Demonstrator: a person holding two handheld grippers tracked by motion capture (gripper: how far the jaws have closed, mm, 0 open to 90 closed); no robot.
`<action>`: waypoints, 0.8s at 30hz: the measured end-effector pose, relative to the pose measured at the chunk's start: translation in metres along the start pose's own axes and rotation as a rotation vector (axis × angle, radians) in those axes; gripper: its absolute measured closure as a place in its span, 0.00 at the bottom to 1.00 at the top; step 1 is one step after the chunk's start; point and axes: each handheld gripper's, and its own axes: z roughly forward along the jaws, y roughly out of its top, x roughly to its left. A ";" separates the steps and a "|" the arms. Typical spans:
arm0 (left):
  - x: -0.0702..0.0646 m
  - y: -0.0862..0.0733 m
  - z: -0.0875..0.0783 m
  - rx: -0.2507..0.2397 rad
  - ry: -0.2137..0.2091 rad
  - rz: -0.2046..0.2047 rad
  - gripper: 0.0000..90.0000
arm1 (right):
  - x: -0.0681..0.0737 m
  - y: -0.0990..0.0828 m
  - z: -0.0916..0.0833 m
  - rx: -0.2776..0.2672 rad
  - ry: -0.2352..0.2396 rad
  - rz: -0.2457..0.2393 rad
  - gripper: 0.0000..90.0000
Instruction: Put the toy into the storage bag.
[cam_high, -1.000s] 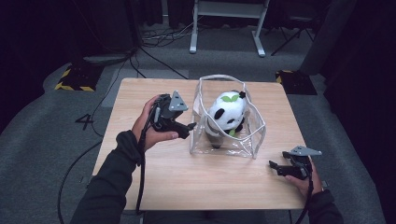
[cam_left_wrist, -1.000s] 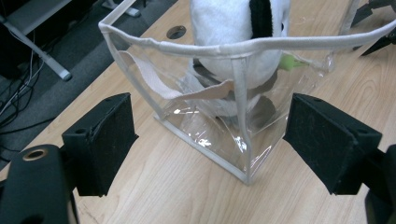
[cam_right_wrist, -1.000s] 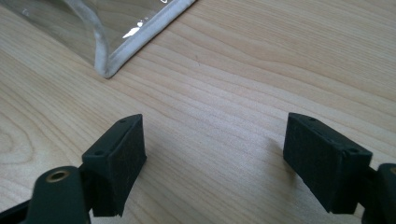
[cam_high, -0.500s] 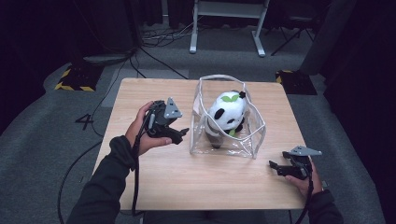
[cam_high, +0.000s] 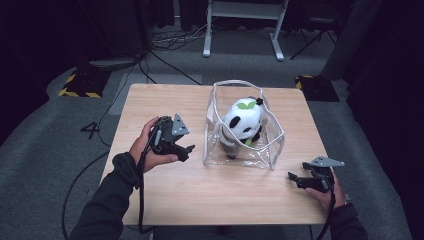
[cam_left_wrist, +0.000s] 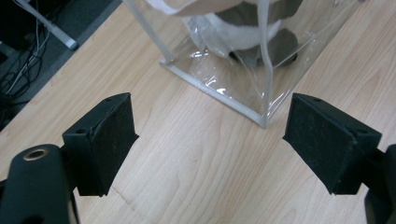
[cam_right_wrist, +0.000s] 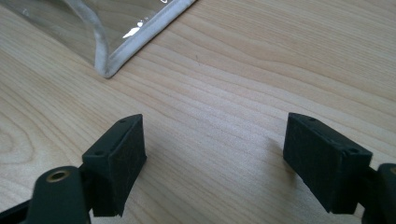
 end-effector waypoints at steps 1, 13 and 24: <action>0.000 -0.002 0.001 0.005 0.001 -0.003 0.18 | 0.000 0.000 0.000 0.000 0.000 0.000 0.23; 0.000 -0.027 0.007 0.063 0.022 -0.014 0.18 | 0.000 0.000 0.000 0.000 0.000 0.000 0.23; -0.003 -0.048 0.011 0.093 0.022 -0.020 0.18 | 0.000 0.000 0.000 0.000 0.000 0.000 0.23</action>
